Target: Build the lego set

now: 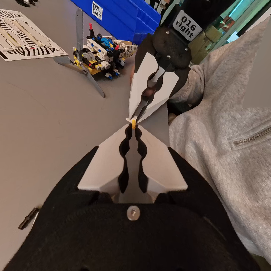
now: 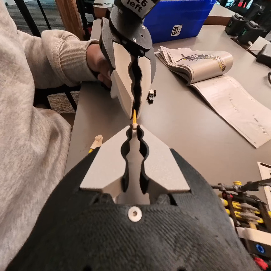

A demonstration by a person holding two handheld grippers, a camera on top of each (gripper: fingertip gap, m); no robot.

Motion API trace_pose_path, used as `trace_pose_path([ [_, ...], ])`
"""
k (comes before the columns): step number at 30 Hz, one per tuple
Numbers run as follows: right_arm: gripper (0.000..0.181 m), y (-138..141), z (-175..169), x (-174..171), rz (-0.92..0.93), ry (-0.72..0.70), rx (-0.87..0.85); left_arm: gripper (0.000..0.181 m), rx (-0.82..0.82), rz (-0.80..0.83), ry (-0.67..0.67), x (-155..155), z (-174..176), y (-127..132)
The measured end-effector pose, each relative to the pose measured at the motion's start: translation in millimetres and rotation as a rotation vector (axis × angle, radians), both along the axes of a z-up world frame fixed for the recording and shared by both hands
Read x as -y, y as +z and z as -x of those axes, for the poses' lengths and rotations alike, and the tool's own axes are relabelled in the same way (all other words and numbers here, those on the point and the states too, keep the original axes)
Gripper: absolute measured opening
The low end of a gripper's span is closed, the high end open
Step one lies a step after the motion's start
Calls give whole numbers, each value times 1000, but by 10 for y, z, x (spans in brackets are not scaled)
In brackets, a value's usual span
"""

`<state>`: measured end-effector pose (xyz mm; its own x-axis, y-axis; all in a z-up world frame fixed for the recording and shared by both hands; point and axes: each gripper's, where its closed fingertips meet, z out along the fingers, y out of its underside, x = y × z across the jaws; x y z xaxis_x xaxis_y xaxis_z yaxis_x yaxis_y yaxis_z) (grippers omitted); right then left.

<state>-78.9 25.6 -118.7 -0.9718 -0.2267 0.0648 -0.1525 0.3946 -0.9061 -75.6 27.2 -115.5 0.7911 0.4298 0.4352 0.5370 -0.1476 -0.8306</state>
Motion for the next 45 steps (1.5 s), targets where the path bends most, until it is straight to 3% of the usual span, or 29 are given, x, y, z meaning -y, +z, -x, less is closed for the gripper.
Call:
trace_pose_path([
  [31,3,-63,-18,30,-41,19,-14,1,55,64,-15,-61,4,-134],
  [37,4,-154,-22,38,-89,22,-47,1,82,168,-16,-94,9,-288],
  [45,4,-424,147,-72,-259,-50,-79,25,86,106,28,-40,66,-217],
])
